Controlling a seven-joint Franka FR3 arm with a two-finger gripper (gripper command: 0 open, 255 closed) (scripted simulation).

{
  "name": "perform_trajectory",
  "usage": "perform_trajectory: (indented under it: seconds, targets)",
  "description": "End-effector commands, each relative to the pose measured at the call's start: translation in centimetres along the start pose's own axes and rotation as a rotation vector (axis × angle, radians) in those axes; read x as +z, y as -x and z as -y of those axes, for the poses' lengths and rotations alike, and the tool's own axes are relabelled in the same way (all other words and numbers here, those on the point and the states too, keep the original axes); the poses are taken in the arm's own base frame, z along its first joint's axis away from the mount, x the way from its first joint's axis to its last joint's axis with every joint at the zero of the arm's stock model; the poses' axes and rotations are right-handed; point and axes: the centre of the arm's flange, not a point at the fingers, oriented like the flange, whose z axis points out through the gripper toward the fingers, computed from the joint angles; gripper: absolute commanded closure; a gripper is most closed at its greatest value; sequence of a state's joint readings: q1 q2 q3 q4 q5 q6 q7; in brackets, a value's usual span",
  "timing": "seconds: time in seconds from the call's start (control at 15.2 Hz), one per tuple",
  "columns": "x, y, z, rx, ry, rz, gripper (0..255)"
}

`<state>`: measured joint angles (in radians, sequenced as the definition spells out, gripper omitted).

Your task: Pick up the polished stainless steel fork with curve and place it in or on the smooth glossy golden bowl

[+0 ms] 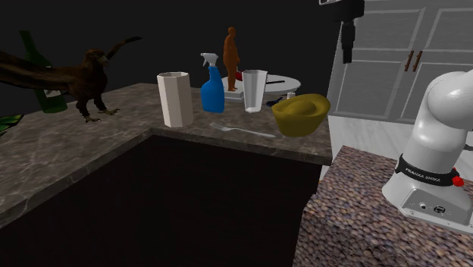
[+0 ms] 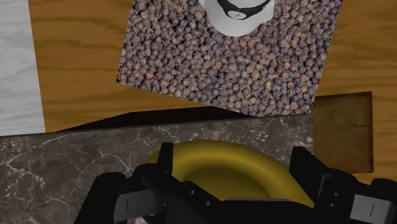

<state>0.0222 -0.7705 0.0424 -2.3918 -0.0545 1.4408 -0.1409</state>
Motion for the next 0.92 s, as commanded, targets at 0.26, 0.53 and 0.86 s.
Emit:
perform_trajectory:
  seconds: [0.26,0.53,0.86]
  targets:
    - [2.0,-3.9,2.1,0.014,-0.011,-0.029,0]
    - [3.9,-7.8,4.1,0.029,-0.021,-0.059,0]
    - [6.1,-12.9,6.6,0.047,-0.035,-0.096,0]
